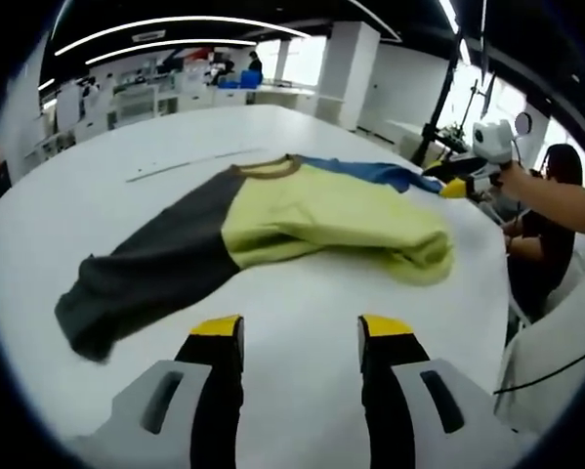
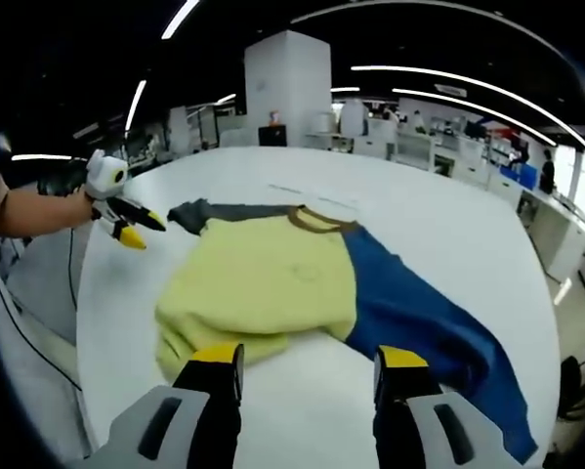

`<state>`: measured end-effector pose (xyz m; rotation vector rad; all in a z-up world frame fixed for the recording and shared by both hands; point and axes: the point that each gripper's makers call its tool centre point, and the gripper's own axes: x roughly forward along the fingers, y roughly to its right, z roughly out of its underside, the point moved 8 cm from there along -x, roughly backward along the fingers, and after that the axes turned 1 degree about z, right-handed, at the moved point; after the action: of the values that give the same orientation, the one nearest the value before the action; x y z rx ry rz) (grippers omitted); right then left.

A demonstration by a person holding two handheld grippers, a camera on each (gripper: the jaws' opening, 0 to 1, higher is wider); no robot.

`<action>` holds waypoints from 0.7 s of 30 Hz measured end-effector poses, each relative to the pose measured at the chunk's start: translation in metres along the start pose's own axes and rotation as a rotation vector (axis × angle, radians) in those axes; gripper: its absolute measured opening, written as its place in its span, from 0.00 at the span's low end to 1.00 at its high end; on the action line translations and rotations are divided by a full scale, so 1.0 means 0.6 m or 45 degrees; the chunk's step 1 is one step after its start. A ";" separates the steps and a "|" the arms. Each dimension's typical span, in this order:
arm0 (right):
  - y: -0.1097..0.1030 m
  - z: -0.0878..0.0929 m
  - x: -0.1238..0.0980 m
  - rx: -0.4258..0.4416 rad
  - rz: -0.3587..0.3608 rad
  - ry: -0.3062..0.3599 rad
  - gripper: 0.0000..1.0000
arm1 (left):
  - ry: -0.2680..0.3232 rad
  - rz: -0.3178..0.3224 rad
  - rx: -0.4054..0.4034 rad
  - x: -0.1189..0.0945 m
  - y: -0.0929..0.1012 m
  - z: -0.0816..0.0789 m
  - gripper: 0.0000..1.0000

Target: Fold the garment on the visible template until the final outline fits inside the template.

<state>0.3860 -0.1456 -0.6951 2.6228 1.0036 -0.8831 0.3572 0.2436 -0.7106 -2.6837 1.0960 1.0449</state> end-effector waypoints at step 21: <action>-0.018 0.017 0.022 -0.002 -0.048 -0.041 0.46 | -0.025 0.098 0.034 0.047 0.033 -0.005 0.33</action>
<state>0.3819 -0.1343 -0.7111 2.5884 1.0482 -0.9293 0.3611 0.2111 -0.7216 -2.6244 1.2095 1.0583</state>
